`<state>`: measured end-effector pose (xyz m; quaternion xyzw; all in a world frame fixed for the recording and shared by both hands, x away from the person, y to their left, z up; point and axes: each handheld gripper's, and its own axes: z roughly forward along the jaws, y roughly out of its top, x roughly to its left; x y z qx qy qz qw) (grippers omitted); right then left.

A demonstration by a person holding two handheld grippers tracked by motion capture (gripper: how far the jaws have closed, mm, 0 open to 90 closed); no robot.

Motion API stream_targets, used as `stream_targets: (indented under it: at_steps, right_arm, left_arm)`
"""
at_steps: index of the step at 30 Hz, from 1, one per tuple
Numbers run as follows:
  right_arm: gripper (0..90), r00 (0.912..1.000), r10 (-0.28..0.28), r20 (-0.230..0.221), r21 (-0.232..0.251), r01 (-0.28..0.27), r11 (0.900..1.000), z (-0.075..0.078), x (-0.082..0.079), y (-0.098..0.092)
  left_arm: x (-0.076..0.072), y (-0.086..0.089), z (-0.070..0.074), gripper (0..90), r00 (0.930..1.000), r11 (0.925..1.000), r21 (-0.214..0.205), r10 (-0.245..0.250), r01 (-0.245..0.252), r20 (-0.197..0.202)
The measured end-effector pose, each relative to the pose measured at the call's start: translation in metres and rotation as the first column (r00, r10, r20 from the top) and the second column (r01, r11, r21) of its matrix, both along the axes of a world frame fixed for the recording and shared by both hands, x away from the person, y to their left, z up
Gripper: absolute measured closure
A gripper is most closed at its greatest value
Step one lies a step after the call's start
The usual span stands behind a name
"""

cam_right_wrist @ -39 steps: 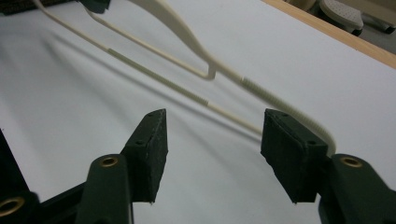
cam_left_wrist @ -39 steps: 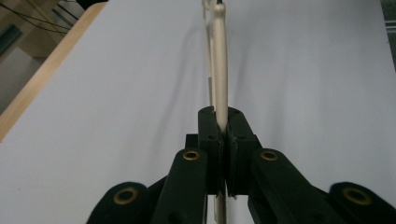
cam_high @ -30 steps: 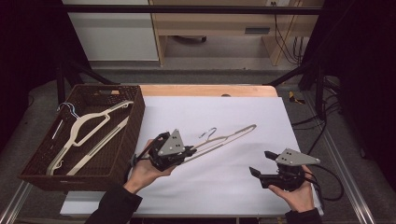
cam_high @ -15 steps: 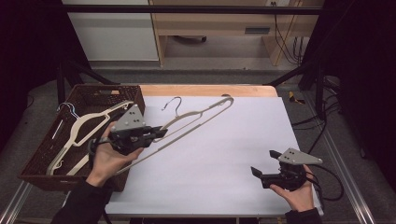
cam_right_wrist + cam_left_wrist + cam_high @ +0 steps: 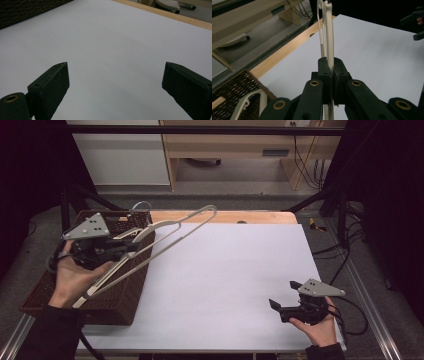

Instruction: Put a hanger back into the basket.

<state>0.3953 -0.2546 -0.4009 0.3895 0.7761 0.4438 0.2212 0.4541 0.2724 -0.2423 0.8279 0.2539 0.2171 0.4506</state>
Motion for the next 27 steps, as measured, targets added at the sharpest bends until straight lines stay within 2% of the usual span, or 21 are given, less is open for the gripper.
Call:
stream_targets:
  at_steps: [7,15,23,25,27]
  right_arm:
    - [7.3,1.0000,0.002,-0.007,-0.010,-0.002,1.0000,-0.001,0.001,0.001]
    - [7.0,0.9999,-0.001,-0.010,-0.014,0.001,0.9999,-0.002,0.001,0.002]
    - [7.1,0.9999,0.000,-0.012,-0.019,-0.001,0.9998,-0.002,0.002,0.002]
    - [7.2,0.9999,0.000,-0.013,-0.019,0.000,0.9998,-0.002,0.002,0.003]
    - [7.3,0.9999,0.001,-0.014,-0.019,-0.001,0.9998,-0.002,0.002,0.003]
  left_arm:
    - [0.006,0.046,-0.004,86.7,0.9979,0.9978,-0.014,0.065,-0.065,-0.006]
    - [0.017,0.090,-0.018,86.7,0.9919,0.9916,-0.030,0.125,-0.125,-0.024]
    - [0.028,0.133,-0.035,86.7,0.9760,0.9764,-0.039,0.210,-0.212,-0.060]
    - [0.029,0.143,-0.041,86.7,0.9697,0.9702,-0.053,0.232,-0.236,-0.076]
    - [0.030,0.150,-0.046,86.7,0.9668,0.9672,-0.060,0.242,-0.247,-0.083]
